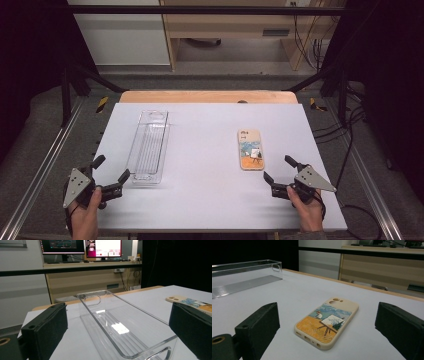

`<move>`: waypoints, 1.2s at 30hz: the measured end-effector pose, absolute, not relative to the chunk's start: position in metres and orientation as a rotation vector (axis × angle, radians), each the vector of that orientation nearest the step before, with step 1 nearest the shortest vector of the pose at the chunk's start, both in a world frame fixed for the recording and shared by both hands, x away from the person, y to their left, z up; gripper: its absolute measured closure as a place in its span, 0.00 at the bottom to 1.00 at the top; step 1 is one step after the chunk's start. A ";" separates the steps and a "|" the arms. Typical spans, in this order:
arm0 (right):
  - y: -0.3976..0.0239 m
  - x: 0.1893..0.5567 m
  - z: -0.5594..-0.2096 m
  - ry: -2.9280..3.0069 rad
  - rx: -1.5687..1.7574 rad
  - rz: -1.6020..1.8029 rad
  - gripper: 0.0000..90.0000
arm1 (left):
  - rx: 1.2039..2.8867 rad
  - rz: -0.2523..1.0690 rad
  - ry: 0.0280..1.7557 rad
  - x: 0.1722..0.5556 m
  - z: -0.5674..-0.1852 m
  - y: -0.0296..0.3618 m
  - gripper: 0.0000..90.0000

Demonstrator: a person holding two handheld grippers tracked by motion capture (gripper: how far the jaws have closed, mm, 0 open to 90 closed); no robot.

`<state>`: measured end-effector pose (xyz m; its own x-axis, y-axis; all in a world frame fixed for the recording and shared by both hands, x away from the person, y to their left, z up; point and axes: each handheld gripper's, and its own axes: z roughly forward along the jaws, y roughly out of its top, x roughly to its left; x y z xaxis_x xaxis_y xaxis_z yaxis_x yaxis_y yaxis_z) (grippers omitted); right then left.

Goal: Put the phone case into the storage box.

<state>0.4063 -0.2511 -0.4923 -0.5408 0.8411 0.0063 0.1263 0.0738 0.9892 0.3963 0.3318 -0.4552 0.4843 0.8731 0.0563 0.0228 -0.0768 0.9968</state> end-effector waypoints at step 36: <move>-0.232 0.427 -0.466 1.970 1.038 1.277 0.05 | 1.455 0.883 0.872 0.395 -0.454 0.344 0.02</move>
